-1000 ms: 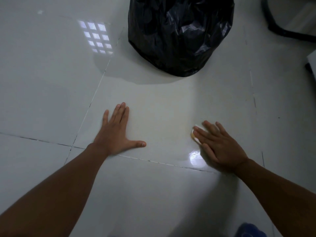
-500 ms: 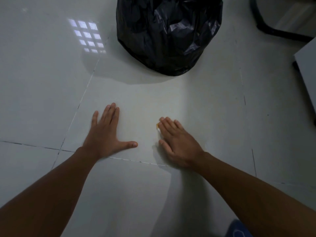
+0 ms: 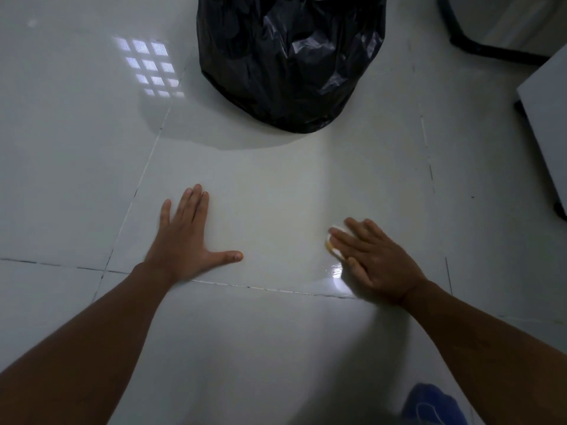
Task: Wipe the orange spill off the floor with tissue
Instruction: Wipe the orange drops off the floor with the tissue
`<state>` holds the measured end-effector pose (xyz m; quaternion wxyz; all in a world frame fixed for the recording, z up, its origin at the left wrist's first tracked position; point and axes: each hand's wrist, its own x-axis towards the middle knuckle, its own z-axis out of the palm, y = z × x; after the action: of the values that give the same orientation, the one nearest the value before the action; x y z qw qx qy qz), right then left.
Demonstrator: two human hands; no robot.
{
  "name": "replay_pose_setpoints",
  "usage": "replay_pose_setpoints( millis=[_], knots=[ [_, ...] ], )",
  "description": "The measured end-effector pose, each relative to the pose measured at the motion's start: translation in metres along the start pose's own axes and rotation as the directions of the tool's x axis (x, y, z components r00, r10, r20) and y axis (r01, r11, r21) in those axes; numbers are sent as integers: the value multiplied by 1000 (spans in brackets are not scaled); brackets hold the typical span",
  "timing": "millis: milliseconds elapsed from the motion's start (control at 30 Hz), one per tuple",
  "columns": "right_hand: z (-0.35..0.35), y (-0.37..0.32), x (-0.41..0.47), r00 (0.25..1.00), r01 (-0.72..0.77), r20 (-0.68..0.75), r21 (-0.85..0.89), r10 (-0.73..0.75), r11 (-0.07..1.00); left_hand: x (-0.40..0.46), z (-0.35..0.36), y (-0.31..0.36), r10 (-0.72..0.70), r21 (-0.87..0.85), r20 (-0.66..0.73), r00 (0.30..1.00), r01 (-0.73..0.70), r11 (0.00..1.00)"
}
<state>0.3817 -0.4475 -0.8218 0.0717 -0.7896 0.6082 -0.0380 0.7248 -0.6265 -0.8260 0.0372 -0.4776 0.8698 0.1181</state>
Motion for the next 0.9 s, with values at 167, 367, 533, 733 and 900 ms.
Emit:
replay_pose_setpoints(
  millis=[167, 367, 533, 733, 900],
  knots=[
    [4, -1, -31, 965, -262, -19, -7, 262, 965, -1, -1, 1, 5, 4, -1, 1000, -5, 1000],
    [21, -57, -25, 989, -143, -28, 139, 148, 980, 0, 2, 1, 5, 22, -33, 999, -4, 1000],
    [29, -92, 25, 994, -60, -78, 127, 71, 990, 0, 5, 1, 6, 30, -46, 999, -5, 1000],
    [16, -55, 51, 996, -91, -9, -37, 91, 995, 0, 3, 1, 0, 30, -33, 999, 1, 1000],
    [0, -9, 53, 919, -395, -31, -40, 394, 918, 0, 1, 1, -3, 18, -19, 1000, 3, 1000]
  ],
)
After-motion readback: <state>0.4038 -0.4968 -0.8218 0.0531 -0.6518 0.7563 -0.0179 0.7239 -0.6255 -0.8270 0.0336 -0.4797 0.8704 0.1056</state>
